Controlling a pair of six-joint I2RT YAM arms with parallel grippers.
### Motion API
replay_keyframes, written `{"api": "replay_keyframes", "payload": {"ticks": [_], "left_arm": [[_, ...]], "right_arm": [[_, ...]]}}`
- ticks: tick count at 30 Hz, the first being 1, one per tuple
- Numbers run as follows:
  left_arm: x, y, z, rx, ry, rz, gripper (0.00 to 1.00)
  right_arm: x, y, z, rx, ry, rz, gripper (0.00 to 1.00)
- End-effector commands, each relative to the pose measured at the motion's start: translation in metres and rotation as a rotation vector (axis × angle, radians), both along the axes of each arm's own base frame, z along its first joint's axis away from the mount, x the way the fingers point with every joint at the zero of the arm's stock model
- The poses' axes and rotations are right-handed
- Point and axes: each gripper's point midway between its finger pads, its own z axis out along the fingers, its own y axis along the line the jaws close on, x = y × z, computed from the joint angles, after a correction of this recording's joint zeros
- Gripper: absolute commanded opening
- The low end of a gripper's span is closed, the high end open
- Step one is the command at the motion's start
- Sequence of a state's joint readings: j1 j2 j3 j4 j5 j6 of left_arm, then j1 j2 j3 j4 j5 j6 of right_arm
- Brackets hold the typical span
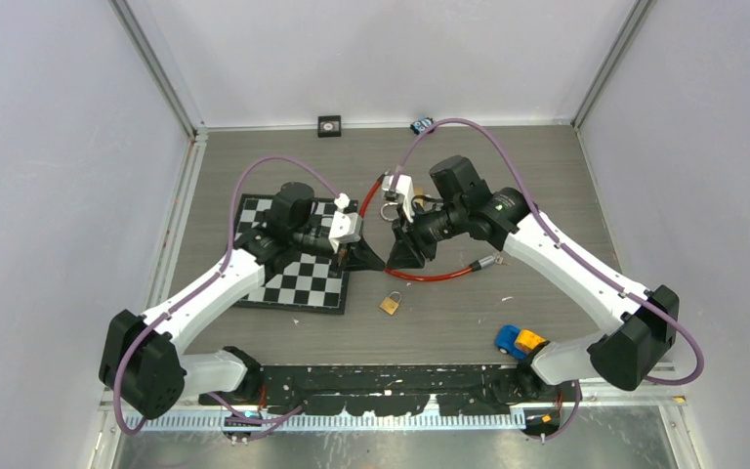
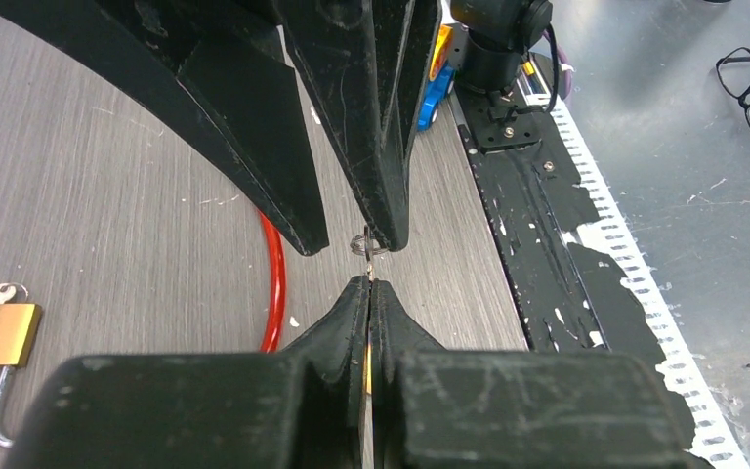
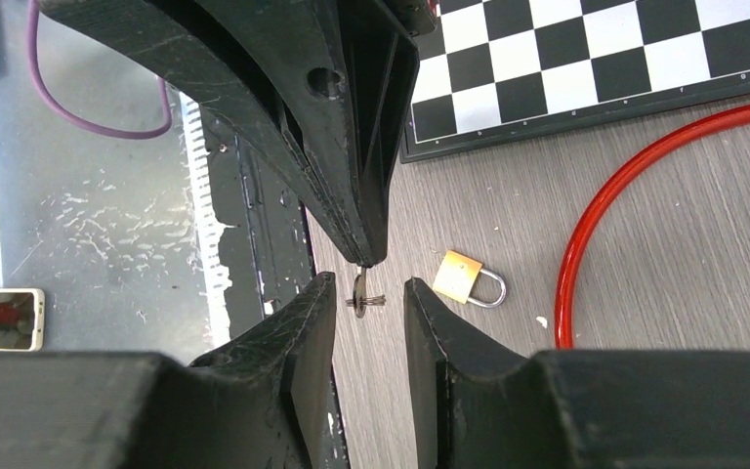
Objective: Unlock with the key
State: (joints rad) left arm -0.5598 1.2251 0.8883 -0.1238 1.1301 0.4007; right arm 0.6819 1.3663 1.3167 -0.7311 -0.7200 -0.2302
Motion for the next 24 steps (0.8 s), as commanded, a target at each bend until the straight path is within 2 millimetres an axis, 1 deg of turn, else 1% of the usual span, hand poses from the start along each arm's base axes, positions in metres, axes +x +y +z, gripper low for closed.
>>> {"api": "replay_keyframes", "payload": {"ticks": [1, 9, 12, 17, 24], "left_arm": [[-0.0012, -0.0012, 0.0220, -0.037, -0.039, -0.026, 0.00], [-0.0006, -0.0013, 0.0232, -0.038, -0.042, -0.023, 0.00], [-0.0009, -0.0014, 0.0232, -0.038, -0.041, -0.024, 0.00], [-0.0008, -0.0012, 0.0214, -0.036, -0.038, -0.023, 0.00], [-0.0014, -0.0009, 0.0187, -0.031, -0.031, -0.024, 0.00]], "right_arm": [[0.0055, 0.0072, 0.0142, 0.021, -0.061, 0.012, 0.36], [0.0042, 0.0076, 0.0109, 0.013, -0.059, 0.015, 0.30], [0.0042, 0.0076, 0.0117, 0.015, -0.061, 0.015, 0.27], [0.0048, 0.0069, 0.0128, 0.014, -0.067, 0.010, 0.26], [0.0056, 0.0065, 0.0192, 0.019, -0.080, 0.007, 0.38]]}}
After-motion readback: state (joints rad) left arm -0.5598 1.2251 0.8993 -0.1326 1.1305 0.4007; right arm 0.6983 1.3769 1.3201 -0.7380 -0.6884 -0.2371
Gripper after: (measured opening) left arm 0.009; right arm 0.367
